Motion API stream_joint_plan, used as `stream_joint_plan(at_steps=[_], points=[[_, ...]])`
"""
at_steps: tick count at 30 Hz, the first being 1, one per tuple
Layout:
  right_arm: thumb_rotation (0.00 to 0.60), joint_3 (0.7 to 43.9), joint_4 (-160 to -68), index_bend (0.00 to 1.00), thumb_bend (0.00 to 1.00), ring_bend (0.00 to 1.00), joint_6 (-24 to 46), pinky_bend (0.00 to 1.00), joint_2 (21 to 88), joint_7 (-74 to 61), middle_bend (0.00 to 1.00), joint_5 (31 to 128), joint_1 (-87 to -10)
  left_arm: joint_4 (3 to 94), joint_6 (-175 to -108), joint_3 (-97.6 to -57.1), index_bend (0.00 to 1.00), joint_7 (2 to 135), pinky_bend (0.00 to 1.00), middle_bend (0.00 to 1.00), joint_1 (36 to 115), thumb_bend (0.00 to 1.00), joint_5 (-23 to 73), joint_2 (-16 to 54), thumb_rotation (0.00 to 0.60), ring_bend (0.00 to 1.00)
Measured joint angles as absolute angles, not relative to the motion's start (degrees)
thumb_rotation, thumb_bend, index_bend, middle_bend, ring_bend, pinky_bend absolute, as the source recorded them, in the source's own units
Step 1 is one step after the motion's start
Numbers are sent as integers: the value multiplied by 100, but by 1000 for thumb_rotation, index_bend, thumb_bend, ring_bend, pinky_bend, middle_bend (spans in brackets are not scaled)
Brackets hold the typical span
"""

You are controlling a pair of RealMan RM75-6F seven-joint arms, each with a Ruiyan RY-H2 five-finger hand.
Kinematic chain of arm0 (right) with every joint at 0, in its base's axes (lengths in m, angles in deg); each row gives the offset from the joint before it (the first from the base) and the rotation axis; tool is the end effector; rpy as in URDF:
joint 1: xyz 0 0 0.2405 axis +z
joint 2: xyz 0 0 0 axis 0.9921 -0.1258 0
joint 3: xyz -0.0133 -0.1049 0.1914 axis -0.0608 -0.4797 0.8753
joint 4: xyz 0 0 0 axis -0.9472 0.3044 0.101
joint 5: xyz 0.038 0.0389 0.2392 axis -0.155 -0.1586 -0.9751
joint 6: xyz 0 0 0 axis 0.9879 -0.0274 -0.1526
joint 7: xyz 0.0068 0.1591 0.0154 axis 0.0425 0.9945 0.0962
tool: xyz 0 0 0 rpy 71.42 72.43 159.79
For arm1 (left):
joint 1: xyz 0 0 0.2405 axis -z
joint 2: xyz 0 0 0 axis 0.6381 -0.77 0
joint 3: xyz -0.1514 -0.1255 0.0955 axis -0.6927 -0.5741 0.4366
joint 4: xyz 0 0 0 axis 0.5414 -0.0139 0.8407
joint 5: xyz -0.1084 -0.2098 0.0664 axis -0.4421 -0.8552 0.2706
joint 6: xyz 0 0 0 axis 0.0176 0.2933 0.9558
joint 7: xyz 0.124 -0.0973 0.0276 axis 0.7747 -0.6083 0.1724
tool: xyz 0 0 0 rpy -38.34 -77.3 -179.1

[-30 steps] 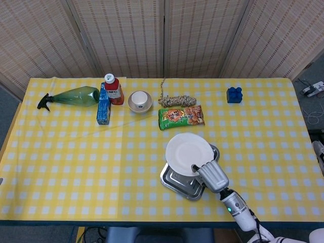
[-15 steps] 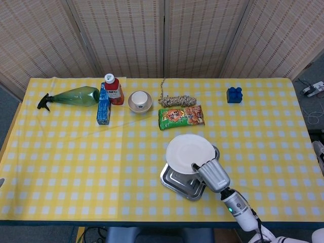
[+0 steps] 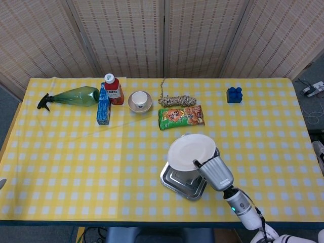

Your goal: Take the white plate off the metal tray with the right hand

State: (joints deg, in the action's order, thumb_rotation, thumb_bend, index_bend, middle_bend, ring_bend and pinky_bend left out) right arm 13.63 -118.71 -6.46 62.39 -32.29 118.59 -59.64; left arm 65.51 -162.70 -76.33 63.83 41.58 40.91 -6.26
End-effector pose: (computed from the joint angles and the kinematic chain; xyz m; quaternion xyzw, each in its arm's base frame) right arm -0.1492 -0.2399 -0.0309 0.7460 -0.1443 0.4566 0.4628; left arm -0.3373 0.1978 0.1785 -0.5261 -0.3767 -0.3563 0.6741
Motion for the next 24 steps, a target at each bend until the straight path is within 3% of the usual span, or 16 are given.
stream_joint_plan(at_steps=[12, 24], points=[[600, 1535, -12138, 607, 369, 1000, -931, 1000, 5873, -3608, 1000, 12027, -5984, 6572, -16281, -7612, 431, 6388, 474, 423, 4156, 179, 4128, -633, 600, 361], [600, 1743, -11611, 607, 368, 1000, -734, 1000, 6292, -3026, 1000, 12319, -5361, 6524, -16246, -7657, 431, 6355, 474, 423, 4157, 180, 3997, -629, 600, 361]])
